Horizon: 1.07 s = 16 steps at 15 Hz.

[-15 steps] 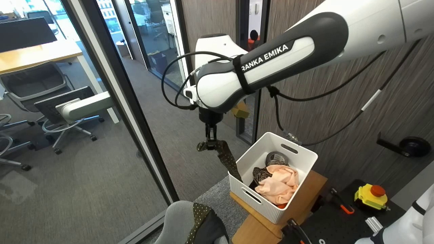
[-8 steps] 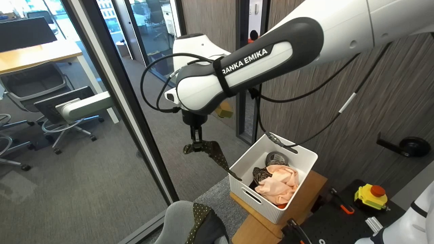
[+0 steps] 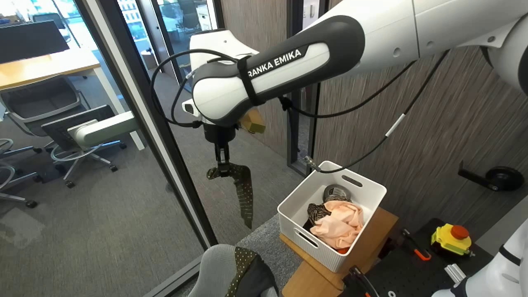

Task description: Pick the sock from the box and put it on the back rest of the chair

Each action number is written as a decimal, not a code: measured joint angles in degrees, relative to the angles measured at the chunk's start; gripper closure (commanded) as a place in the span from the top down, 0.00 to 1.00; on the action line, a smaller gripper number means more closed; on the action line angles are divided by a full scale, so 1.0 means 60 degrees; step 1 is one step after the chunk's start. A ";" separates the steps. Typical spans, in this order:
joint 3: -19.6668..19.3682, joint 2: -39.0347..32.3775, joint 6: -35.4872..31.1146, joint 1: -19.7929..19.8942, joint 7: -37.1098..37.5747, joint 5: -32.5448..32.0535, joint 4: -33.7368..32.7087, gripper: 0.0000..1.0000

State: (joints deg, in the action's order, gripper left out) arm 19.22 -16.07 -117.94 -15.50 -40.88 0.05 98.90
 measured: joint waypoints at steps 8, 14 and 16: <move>0.0127 -0.1090 0.0227 -0.0250 -0.0129 0.0000 -0.0491 0.08; 0.0270 -0.2127 0.0261 -0.0659 -0.0185 0.0000 -0.0503 0.08; 0.0356 -0.2386 0.0261 -0.0790 -0.0223 0.0000 -0.0514 0.08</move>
State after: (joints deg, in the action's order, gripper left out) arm 21.36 -30.38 -116.37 -20.24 -42.23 0.05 95.82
